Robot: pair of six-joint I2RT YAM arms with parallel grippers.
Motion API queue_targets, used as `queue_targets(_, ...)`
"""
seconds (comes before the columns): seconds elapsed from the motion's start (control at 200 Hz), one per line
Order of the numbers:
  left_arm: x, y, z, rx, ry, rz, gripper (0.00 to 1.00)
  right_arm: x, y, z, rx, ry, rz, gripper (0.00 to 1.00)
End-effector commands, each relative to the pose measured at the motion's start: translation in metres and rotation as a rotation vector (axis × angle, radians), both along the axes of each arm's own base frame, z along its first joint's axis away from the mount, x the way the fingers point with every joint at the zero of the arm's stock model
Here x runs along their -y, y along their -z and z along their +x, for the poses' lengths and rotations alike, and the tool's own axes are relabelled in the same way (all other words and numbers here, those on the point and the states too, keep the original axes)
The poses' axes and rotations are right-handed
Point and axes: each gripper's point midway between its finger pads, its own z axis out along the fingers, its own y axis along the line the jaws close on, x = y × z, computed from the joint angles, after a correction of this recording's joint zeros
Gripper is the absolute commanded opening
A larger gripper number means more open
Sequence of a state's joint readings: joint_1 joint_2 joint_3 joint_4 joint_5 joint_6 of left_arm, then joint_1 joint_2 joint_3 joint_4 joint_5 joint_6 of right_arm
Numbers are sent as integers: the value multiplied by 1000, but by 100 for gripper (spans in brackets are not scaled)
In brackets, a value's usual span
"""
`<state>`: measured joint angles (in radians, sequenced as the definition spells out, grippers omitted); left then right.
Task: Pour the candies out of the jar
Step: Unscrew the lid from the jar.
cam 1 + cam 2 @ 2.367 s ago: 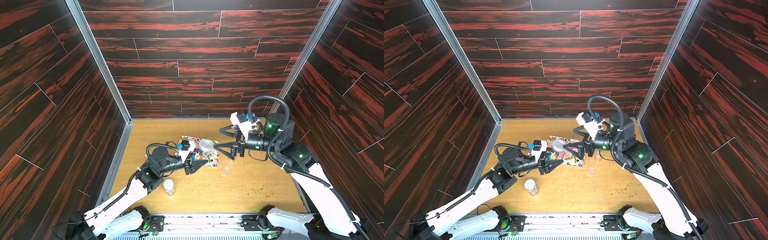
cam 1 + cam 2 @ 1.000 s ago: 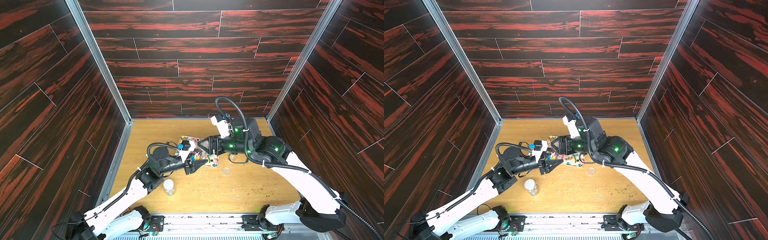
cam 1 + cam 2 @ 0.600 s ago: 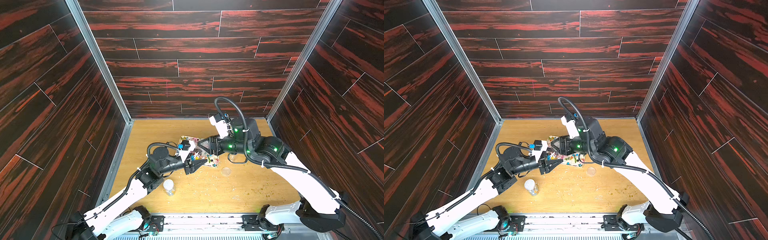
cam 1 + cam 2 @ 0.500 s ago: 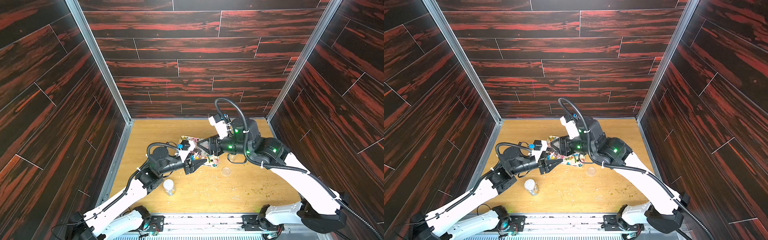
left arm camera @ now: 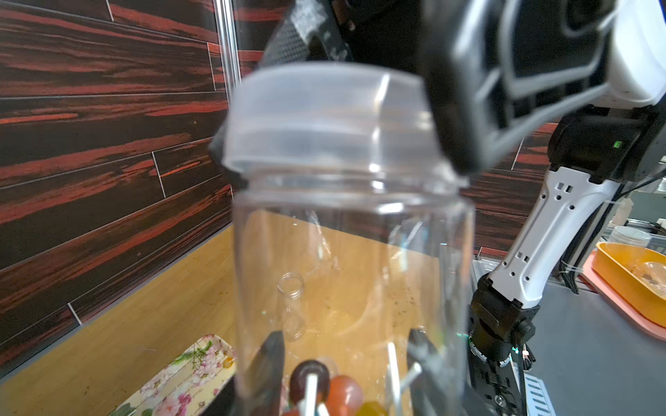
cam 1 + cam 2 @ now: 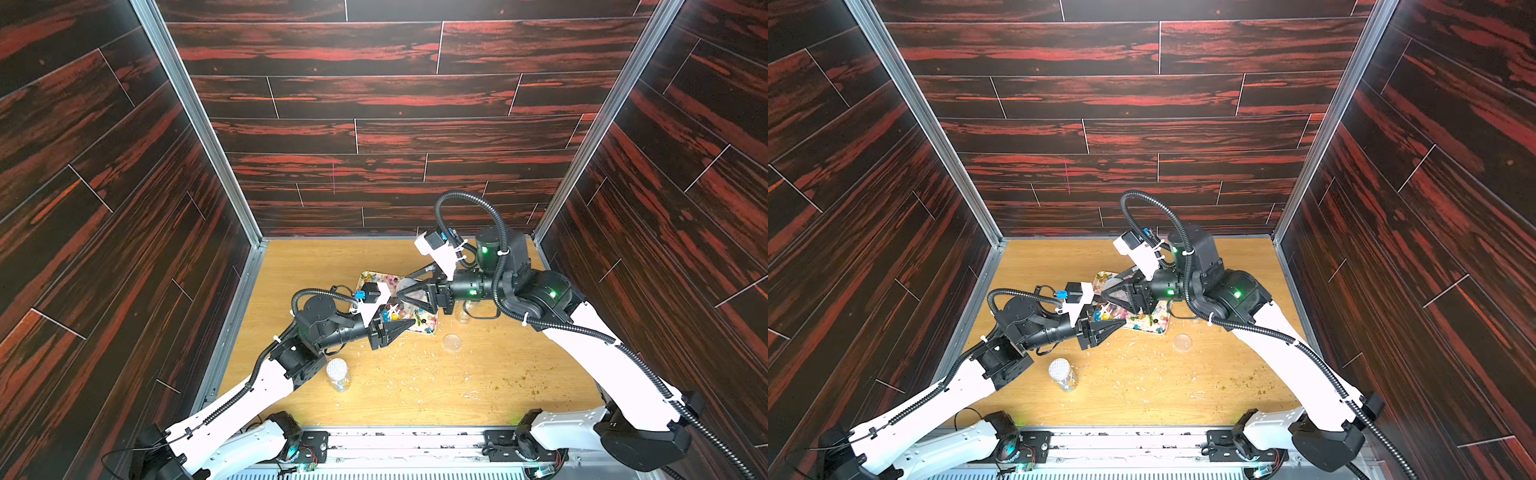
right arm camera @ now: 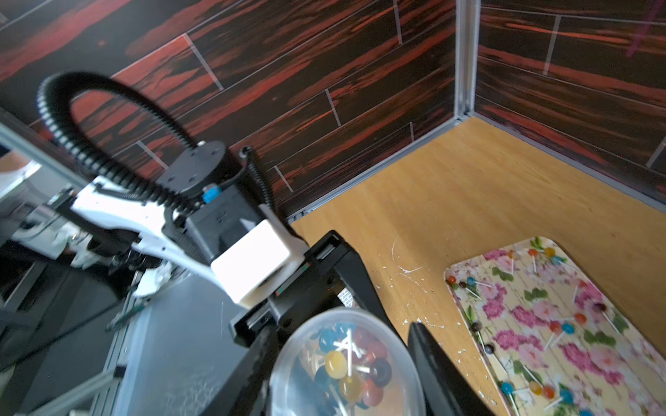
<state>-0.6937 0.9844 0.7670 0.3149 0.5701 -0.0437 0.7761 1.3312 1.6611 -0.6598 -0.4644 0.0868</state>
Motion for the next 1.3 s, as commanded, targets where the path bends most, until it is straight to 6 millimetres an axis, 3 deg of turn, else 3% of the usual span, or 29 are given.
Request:
queue_targets(0.0,-3,-12,-6,5,16,-36,44,2,0,-3,122,-101,-25,36)
queue_targets(0.145,-2,-11,-6,2,18,-33,44,2,9,0,129,-141,-47,36)
queue_targets(0.326,-4,-13,-6,9,9,-33,44,3,2,2,150,-150,-25,39)
queue_targets(0.521,-3,-12,-5,8,11,-27,44,4,1,5,141,-124,-32,55)
queue_targets(1.047,-3,-10,-5,2,11,-27,44,5,-6,1,128,-122,-9,79)
queue_targets(1.102,-3,-10,-5,2,8,-26,44,6,-7,-1,126,-134,-6,85)
queue_targets(1.117,-3,-10,-5,2,7,-25,44,6,-7,-2,127,-138,-3,95)
queue_targets(1.132,-4,-9,-4,2,5,-24,44,6,-8,-3,127,-140,-2,98)
queue_targets(1.298,-3,-8,-2,7,-3,-14,44,12,-19,-9,125,-119,27,99)
